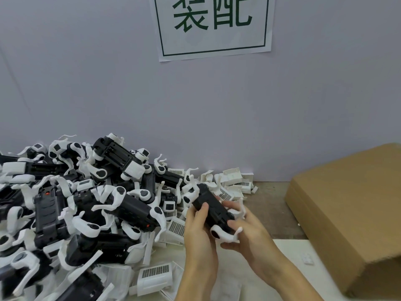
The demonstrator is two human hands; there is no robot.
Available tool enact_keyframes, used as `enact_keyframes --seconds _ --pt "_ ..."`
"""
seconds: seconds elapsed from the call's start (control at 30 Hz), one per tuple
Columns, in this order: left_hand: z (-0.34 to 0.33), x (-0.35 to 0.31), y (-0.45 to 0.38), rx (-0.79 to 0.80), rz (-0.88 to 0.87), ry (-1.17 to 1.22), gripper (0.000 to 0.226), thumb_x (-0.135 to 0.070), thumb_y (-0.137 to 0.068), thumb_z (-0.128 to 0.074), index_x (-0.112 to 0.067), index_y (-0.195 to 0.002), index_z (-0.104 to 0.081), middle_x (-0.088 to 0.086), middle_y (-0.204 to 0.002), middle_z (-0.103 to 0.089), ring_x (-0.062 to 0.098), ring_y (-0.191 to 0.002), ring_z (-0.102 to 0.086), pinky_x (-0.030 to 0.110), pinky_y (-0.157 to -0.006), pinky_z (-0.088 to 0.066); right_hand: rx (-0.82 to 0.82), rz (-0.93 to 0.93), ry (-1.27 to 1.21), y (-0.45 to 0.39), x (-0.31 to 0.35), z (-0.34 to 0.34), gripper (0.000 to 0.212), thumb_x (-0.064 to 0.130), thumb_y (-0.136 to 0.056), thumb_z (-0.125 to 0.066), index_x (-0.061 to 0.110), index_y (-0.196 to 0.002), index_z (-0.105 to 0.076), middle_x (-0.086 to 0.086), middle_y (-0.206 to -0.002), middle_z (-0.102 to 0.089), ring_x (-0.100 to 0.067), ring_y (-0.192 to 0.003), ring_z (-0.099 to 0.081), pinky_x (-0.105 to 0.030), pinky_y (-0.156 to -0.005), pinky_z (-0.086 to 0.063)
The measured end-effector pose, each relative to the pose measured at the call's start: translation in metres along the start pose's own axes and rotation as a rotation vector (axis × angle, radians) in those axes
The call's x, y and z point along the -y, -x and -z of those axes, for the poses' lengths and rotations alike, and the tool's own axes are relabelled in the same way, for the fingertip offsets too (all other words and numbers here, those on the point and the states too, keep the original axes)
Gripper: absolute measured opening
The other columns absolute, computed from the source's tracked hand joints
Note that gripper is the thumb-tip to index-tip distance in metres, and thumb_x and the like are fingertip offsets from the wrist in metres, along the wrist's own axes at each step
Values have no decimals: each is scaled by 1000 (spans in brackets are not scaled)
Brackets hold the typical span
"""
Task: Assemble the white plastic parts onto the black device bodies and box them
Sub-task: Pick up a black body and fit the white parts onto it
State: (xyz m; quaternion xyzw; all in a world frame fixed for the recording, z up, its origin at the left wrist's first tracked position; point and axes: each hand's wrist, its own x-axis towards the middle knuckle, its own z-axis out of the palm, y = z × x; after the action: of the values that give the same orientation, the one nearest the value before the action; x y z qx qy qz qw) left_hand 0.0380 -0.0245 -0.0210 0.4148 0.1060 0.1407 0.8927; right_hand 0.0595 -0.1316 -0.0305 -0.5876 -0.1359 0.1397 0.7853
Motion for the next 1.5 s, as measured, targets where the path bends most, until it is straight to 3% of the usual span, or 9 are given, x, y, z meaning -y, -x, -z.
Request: enact_keyframes --seconds 0.13,0.27,0.37,0.5,0.77,1.03,1.2,1.33,1.5 --pt "1 -1 -4 -135 -66 -8 34 -18 -87 -72 -5 -116 -58 16 -96 -73 26 -77 -70 39 -70 -57 -231 172 95 1 3 3 33 29 -80 -58 31 -112 -67 -2 -109 -71 -18 -96 -71 -41 -78 -59" --pt "1 -2 -7 -187 -96 -117 49 -30 -68 -84 -17 -101 -51 0 -77 -69 10 -57 -64 25 -47 -51 -345 428 209 5 10 -1 18 18 -88 -60 32 -96 -69 1 -97 -69 -8 -89 -66 -19 -68 -53" --pt "1 0 -6 -197 -117 -234 45 -32 -75 -84 -22 -103 -50 4 -88 -68 1 -55 -65 18 -48 -50 -326 530 486 8 12 -8 15 27 -83 -58 31 -91 -71 11 -92 -71 -11 -91 -66 -27 -79 -51" --pt "-3 -2 -3 -152 -130 -215 29 -42 -94 -62 -17 -108 -59 10 -102 -71 16 -83 -70 32 -69 -53 -259 606 744 7 11 -14 12 33 -85 -64 37 -95 -70 20 -91 -70 -2 -92 -65 -7 -77 -42" --pt "-4 -2 -4 -30 -138 -271 13 -16 -96 -63 -8 -97 -73 8 -95 -77 21 -91 -70 30 -78 -51 -314 426 378 3 12 -5 24 9 -94 -65 29 -93 -77 9 -85 -77 -7 -79 -72 -14 -66 -53" --pt "-4 -2 -1 -131 -36 -275 44 -38 -105 -42 -7 -102 -73 2 -75 -73 6 -56 -64 13 -41 -41 -186 362 412 3 7 -8 22 13 -95 -66 32 -98 -77 14 -95 -77 -5 -93 -70 -18 -76 -54" --pt "0 -8 -2 -273 -116 -179 38 -38 -105 -44 -12 -99 -71 2 -77 -77 6 -58 -68 15 -46 -46 -378 263 759 -4 -4 7 22 16 -93 -64 36 -96 -72 17 -98 -71 -6 -95 -64 -22 -79 -51" --pt "0 -10 -2 -324 -108 -140 36 -40 -103 -48 -14 -96 -72 2 -82 -78 7 -68 -71 27 -62 -47 -141 65 1120 -3 -17 11 37 30 -83 -77 39 -116 -64 16 -106 -59 -3 -97 -56 -22 -89 -46" --pt "-1 -8 -3 -325 -64 -140 41 -42 -103 -48 -9 -113 -70 13 -109 -73 27 -99 -69 30 -66 -46 -188 86 1155 -4 -13 10 25 29 -85 -76 44 -85 -56 16 -91 -59 0 -82 -53 -24 -76 -50"
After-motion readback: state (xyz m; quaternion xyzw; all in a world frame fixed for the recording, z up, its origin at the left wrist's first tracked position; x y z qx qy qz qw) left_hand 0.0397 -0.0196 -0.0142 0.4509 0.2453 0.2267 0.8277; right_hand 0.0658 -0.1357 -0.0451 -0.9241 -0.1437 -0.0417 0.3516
